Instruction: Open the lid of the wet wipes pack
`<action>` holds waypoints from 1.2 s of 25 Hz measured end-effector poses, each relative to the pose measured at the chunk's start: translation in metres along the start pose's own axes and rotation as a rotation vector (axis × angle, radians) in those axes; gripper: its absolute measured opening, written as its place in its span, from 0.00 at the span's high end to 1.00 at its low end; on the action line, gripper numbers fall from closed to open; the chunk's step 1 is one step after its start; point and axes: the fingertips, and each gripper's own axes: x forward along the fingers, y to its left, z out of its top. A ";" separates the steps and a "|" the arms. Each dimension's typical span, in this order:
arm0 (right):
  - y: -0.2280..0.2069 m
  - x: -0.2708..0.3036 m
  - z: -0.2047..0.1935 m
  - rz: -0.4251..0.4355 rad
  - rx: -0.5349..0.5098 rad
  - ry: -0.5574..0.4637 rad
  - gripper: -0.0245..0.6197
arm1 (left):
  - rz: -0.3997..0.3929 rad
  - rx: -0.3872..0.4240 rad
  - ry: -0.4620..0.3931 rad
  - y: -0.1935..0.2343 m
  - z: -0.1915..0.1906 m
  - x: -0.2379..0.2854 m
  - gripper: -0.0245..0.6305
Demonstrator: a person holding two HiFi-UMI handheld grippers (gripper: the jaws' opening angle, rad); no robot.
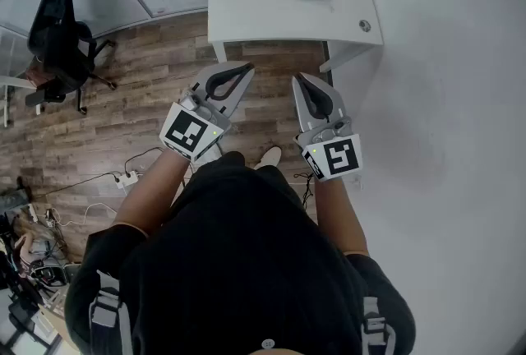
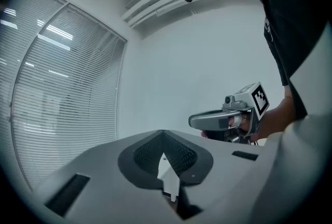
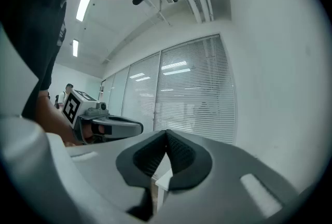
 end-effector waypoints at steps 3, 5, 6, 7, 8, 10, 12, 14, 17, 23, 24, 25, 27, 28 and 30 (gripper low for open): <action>-0.001 -0.002 -0.003 -0.011 0.005 0.007 0.95 | -0.004 -0.009 0.018 0.000 -0.006 -0.002 0.96; -0.005 -0.004 -0.004 -0.029 0.008 0.001 0.95 | -0.005 -0.027 0.014 0.000 -0.008 -0.002 0.96; -0.008 -0.006 -0.005 -0.040 0.007 -0.004 0.95 | -0.006 -0.037 0.006 -0.001 -0.008 -0.001 0.96; -0.011 -0.009 -0.006 -0.051 0.004 -0.005 0.94 | -0.007 -0.046 0.001 -0.001 -0.009 0.000 0.96; -0.014 -0.012 -0.008 -0.061 -0.001 -0.002 0.94 | -0.009 -0.052 0.003 -0.002 -0.012 0.001 0.96; -0.020 -0.018 -0.011 -0.076 -0.005 0.003 0.94 | -0.018 -0.056 0.014 -0.005 -0.016 0.004 0.96; -0.027 -0.023 -0.012 -0.087 0.000 0.005 0.94 | -0.033 -0.065 0.016 -0.009 -0.018 0.007 0.96; -0.032 -0.027 -0.013 -0.083 0.008 0.006 0.91 | -0.038 -0.071 0.013 -0.013 -0.017 0.011 0.96; -0.037 -0.032 -0.015 -0.059 0.017 0.009 0.89 | -0.041 -0.055 0.034 -0.020 -0.021 0.018 0.96; -0.058 -0.050 -0.024 -0.036 0.024 0.008 0.89 | -0.035 -0.030 0.045 -0.043 -0.021 0.046 0.96; -0.061 -0.052 -0.025 -0.033 0.027 0.005 0.89 | -0.033 -0.030 0.037 -0.046 -0.021 0.051 0.96; -0.064 -0.055 -0.026 -0.028 0.030 0.001 0.89 | -0.030 -0.028 0.035 -0.049 -0.021 0.054 0.96; -0.070 -0.060 -0.029 -0.014 0.031 -0.004 0.89 | -0.019 -0.024 0.041 -0.056 -0.022 0.061 0.96; -0.073 -0.063 -0.029 -0.008 0.030 -0.006 0.89 | -0.015 -0.019 0.052 -0.060 -0.022 0.065 0.96; -0.081 -0.069 -0.030 0.004 0.032 -0.011 0.89 | -0.007 -0.009 0.071 -0.066 -0.022 0.073 0.96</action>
